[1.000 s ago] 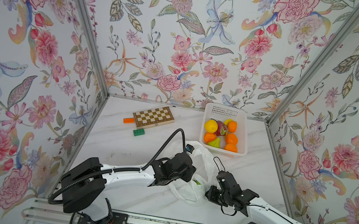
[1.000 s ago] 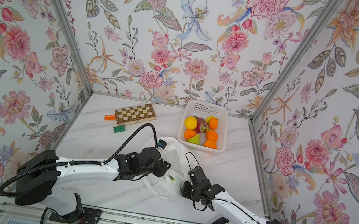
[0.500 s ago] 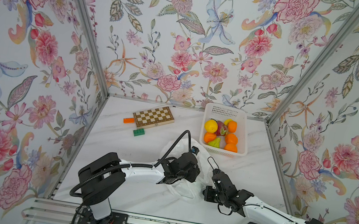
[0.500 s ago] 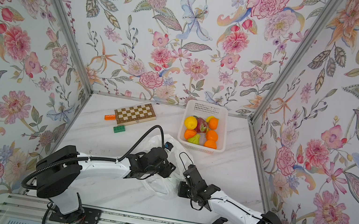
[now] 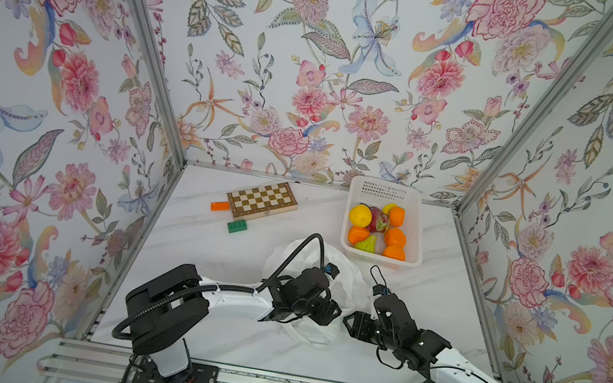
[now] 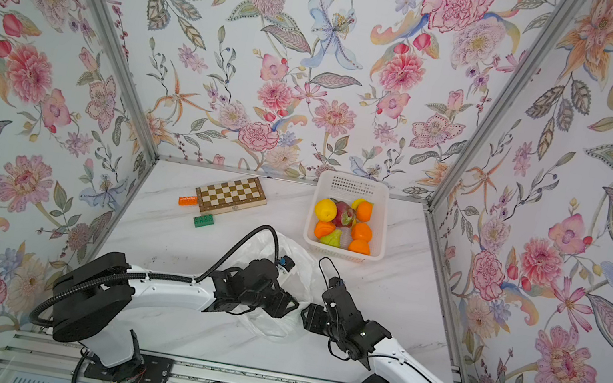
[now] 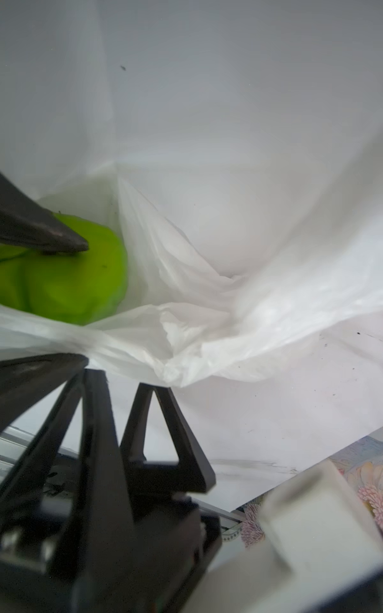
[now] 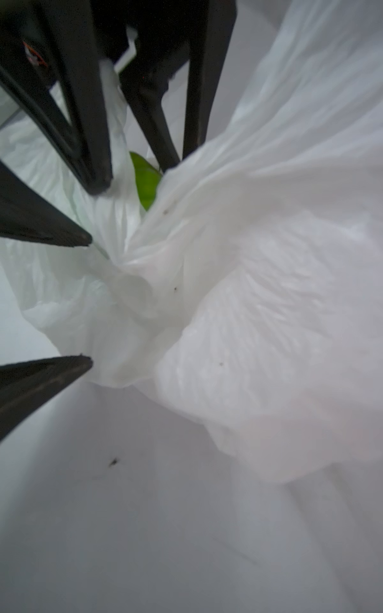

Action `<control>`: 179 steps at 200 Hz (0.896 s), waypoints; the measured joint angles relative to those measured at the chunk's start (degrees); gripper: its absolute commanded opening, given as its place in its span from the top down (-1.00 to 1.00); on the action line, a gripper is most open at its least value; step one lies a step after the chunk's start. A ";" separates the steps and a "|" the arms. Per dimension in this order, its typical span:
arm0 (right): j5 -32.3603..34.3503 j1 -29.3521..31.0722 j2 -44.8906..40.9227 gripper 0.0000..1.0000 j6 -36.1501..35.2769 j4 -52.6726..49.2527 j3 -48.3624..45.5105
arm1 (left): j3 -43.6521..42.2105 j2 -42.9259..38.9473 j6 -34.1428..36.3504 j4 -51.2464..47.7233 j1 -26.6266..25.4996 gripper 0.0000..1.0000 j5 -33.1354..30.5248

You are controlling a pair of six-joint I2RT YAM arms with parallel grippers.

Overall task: Untie the knot of the plastic bag and take out the fruit
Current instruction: 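Grasp the green pepper at the bag bottom with the left gripper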

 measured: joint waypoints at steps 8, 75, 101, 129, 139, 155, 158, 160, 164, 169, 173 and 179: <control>-0.63 -0.81 -1.88 -0.14 0.72 -1.14 0.50 | -0.07 0.35 0.22 0.28 -0.48 -0.08 -0.42; -6.62 -4.76 -1.88 -0.45 3.89 -2.99 2.86 | -6.91 1.42 1.09 11.67 -3.56 -0.53 -1.29; -8.44 -4.20 1.90 -0.27 4.39 -1.07 1.49 | -10.88 0.28 1.33 15.21 -3.67 -0.72 -2.67; -9.90 -1.97 3.50 -0.05 4.22 0.92 -1.46 | -12.68 -0.20 2.25 15.15 -3.67 -0.88 -4.72; -10.21 -1.62 4.09 0.03 4.04 1.60 -2.43 | -13.03 -0.61 2.60 15.21 -3.67 -0.91 -5.25; -9.86 -1.57 5.68 0.14 3.56 1.81 -2.78 | -13.92 -2.64 2.60 15.19 -3.67 -0.93 -5.81; -9.75 -1.57 6.03 0.17 3.10 1.88 -2.80 | -14.12 -3.28 2.60 15.15 -3.67 -0.93 -5.99; -9.53 -1.55 6.27 0.17 3.13 1.92 -2.78 | -14.27 -3.72 2.58 15.15 -3.67 -0.93 -6.16; -9.35 -1.51 6.69 0.19 2.71 1.95 -2.80 | -14.51 -4.61 2.51 15.15 -3.67 -0.93 -6.47; -9.01 -1.38 7.13 0.21 2.58 1.97 -2.80 | -14.73 -5.81 2.34 15.15 -3.67 -0.93 -6.86; -8.68 -1.25 7.45 0.22 2.29 1.99 -2.82 | -14.80 -6.88 2.16 15.13 -3.67 -0.92 -7.10; -8.31 -1.07 7.82 0.23 1.92 2.14 -2.95 | -14.82 -8.26 2.03 15.13 -3.67 -0.90 -7.50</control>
